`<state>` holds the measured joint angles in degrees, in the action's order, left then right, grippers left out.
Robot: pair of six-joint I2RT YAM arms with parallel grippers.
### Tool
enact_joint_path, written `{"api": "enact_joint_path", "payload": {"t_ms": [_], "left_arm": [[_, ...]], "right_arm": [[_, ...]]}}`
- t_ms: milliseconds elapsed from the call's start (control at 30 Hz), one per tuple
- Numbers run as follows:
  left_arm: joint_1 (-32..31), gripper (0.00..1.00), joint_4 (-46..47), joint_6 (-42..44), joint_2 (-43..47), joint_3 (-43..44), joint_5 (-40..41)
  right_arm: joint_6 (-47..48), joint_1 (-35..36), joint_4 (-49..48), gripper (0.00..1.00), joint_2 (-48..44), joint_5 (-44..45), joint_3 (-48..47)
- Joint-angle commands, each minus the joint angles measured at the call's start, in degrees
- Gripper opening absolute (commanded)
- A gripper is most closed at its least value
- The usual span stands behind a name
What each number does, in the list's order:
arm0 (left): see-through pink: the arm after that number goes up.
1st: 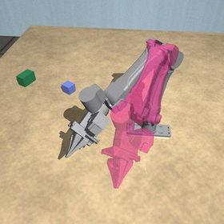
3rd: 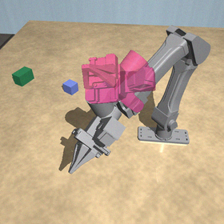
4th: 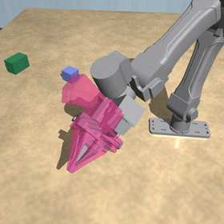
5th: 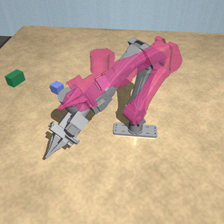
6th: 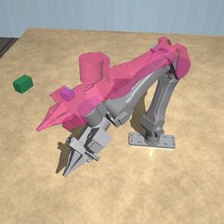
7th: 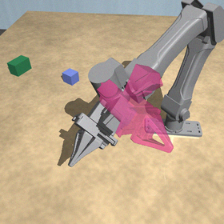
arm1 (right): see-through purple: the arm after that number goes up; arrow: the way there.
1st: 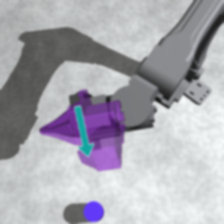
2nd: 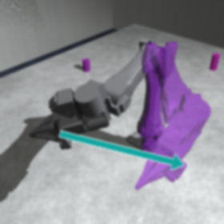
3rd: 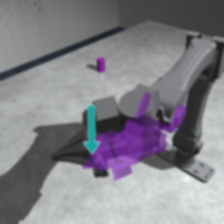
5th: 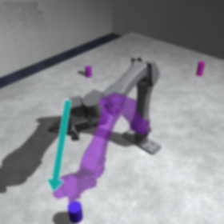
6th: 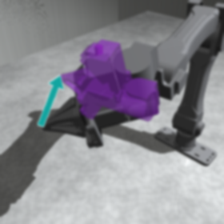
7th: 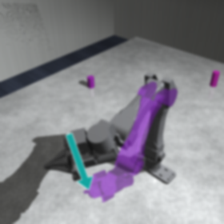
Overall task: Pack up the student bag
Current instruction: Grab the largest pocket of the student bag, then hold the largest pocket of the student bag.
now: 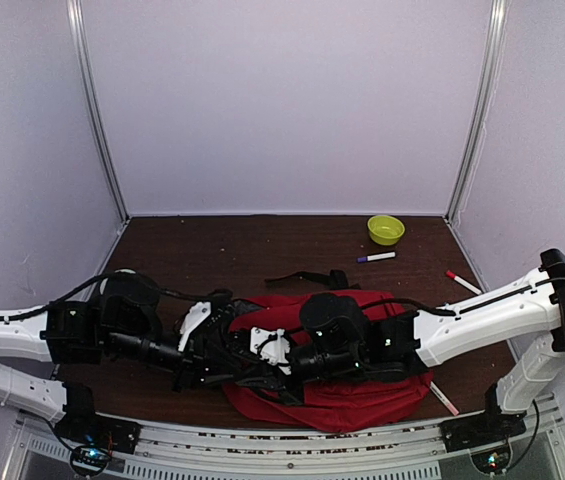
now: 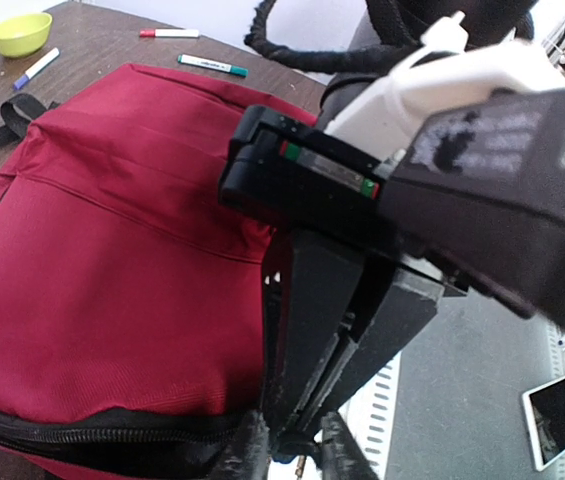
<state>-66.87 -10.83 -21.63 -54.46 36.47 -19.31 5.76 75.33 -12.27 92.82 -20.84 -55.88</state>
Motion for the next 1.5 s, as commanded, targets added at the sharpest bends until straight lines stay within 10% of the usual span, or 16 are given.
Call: {"api": "enact_joint_path", "payload": {"t_ms": [0, 333, 600, 733, 1133, 1467], "left_arm": [[-0.3, 0.1, 2.1, 0.4, -0.7, 1.7, -0.2], [-0.3, 0.0, 1.5, -1.8, -0.6, 2.1, 5.1], [-0.2, 0.0, 0.7, -2.7, 3.8, 2.1, 8.7], [-0.3, 0.0, 1.3, -2.9, 4.2, 2.1, 9.1], [-0.3, 0.0, 4.3, -3.3, 1.3, 2.5, 7.6], [-0.3, 0.0, 5.7, -4.0, 2.9, -1.4, 11.6]], "right_arm": [[-0.6, -0.4, -2.5, 0.0, -0.5, -0.7, -0.7], [-2.2, -0.4, -1.9, 0.01, -2.3, 2.6, 1.2], [-7.0, -0.4, 3.6, 0.79, -10.3, 9.9, 7.0], [-10.5, 0.6, 2.7, 0.87, -16.0, 11.7, 12.6], [-12.7, 7.5, 3.4, 0.63, -13.4, 21.1, 12.9], [-10.4, 9.5, 9.8, 0.02, -4.6, 25.5, 6.5]]}}
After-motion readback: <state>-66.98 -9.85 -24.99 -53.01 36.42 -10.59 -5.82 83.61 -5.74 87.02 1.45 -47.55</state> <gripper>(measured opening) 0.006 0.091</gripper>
